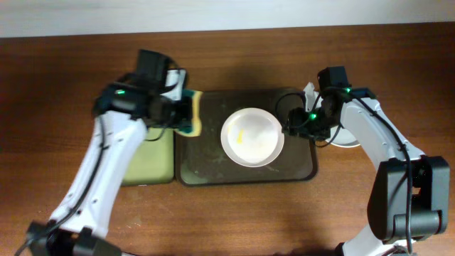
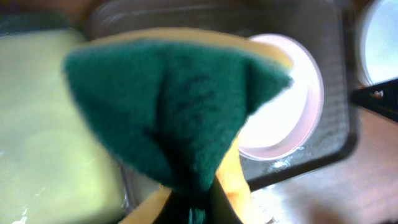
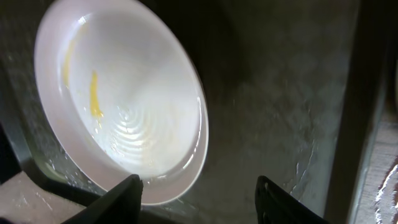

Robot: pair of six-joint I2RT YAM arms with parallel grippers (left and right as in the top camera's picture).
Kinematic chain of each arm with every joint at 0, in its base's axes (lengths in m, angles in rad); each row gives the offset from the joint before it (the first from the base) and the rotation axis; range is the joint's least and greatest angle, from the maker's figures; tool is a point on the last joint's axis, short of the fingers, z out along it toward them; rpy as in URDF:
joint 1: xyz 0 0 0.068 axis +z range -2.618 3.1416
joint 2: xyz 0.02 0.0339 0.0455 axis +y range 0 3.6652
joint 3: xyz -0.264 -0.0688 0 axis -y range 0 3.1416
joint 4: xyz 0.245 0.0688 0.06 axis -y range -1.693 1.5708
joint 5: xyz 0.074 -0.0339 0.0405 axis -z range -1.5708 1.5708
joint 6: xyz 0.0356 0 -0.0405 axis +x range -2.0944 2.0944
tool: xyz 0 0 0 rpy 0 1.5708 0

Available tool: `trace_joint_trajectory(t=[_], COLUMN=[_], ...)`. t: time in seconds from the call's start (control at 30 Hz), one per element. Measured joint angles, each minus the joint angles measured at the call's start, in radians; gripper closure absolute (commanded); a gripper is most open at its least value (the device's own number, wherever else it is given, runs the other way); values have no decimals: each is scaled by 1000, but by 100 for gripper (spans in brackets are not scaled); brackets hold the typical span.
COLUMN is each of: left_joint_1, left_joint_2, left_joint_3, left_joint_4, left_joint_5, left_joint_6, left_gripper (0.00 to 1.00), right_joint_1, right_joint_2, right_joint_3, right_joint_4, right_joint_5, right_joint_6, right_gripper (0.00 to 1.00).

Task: Clean dirty plates on tray and stack at the side
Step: 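Grip the bottom plate with the right gripper and slide it to tray center, then scrub the bottom plate with the sponge in the left gripper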

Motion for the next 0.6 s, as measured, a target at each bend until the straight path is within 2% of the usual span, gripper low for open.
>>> trace_joint_trajectory(t=[0.07, 0.1, 0.17, 0.23, 0.37, 0.4, 0.43, 0.47, 0.53, 0.57, 0.6], left_joint_1=[-166, -250, -340, -372, -373, -374, -373, -373, -373, -373, -373], left_joint_2=[113, 177, 266, 316, 338, 345, 355, 358, 360, 360, 360], left_joint_3=[0, 0, -2, -2, -1, -1, -2, -2, -2, -2, -2], left_joint_4=[250, 355, 440, 442, 409, 382, 371, 365, 357, 357, 357], left_joint_5=[9, 13, -37, -98, -146, -171, -206, -223, -251, -264, -272], left_joint_6=[-20, -23, -24, -23, -23, -24, -24, -25, -35, -40, -43], left_gripper=[100, 100, 100, 100, 100, 100, 100, 100, 100, 100, 100], right_joint_1=[2, 8, 36, 75, 100, 100, 100, 100, 100, 100, 100], right_joint_2=[0, 2, 2, 3, 2, 3, 3, 3, 3, 3, 3], right_joint_3=[-72, -112, -150, -152, -178, -195, -211, -215, -216, -216, -216], right_joint_4=[79, 99, 159, 204, 233, 252, 266, 270, 284, 285, 285], right_joint_5=[-8, -11, -14, 3, 79, 85, 91, 94, 97, 97, 97], right_joint_6=[6, 16, 26, 39, 101, 117, 132, 142, 161, 162, 163], right_gripper=[67, 64, 60, 66, 67, 73, 91, 96, 96, 88, 74])
